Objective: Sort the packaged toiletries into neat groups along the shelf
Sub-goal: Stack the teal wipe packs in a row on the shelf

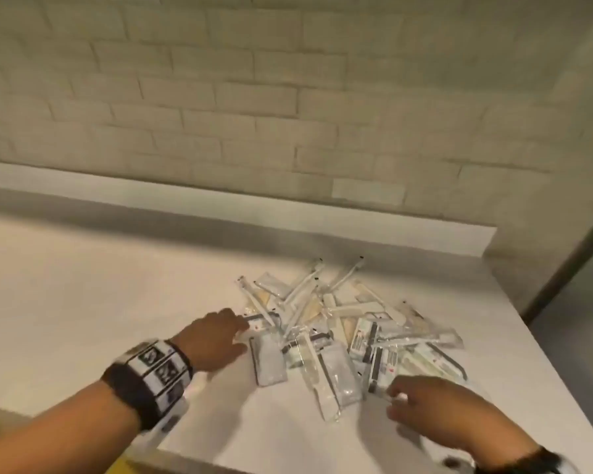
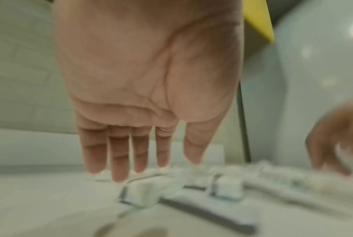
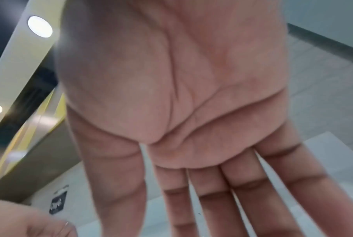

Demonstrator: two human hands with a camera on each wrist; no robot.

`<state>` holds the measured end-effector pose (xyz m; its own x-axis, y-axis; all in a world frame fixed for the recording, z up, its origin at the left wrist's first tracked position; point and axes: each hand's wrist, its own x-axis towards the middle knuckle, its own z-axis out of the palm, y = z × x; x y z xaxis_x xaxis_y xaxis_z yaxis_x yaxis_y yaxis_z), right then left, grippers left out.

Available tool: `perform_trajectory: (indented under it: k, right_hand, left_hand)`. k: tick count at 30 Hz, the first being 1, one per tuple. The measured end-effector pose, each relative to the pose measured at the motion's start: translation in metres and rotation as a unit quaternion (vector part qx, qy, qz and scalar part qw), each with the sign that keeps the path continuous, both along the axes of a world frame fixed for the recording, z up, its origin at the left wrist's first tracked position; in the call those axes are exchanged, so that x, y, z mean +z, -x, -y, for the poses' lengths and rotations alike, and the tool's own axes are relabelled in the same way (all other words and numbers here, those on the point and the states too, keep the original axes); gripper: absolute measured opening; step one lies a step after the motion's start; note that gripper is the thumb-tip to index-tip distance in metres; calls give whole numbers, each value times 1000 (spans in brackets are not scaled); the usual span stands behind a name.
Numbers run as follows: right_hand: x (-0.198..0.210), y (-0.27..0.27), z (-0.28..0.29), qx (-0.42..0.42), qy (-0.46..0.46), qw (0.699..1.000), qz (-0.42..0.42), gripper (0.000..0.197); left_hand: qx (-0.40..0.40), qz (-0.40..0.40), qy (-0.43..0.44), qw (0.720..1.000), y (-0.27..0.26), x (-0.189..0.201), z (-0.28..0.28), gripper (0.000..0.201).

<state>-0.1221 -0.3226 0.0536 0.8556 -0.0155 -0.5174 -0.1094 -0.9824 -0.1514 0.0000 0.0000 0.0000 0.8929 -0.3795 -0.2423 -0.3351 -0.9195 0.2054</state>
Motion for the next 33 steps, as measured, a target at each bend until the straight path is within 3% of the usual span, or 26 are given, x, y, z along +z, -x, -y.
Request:
perform_trajectory:
  k: [3,6,13,16,18,23,25,28,33]
  right_hand:
    - [-17,-20,-4,20,3,1000,2,30]
    - [-25,-30,-16,26,-6,999,30,24]
    - [-35,-69,-17,-105,38,991,67,28]
    - [-51,-67,-7,-118,-2,992,44,65]
    - [-59,-65,-1,-116,-28,991,58,74]
    - [-51,-62,9,-124,-43,990,53,70]
    - [-44,-64,21,-162,-57,982,79,62]
    - [-30,-65,54,-198,1,972,123,53]
    - [-48,-60,82,-162,77,981,69,56]
  left_hand:
    - [36,22,-72,996,-22,-3,14,47]
    - [58,6,-83,995,-26,-10,23,51]
    - [51,-1,-51,997,-30,-13,41,65]
    - [21,1,-64,998,-27,-10,51,61]
    - [18,11,-57,998,-28,-6,51,56]
    - [67,14,65,996,-25,3,51,46]
    - [55,15,58,997,-23,5,60,46]
    - [18,28,-1,999,-19,-5,82,45]
    - [7,47,14,999,-17,-14,111,43]
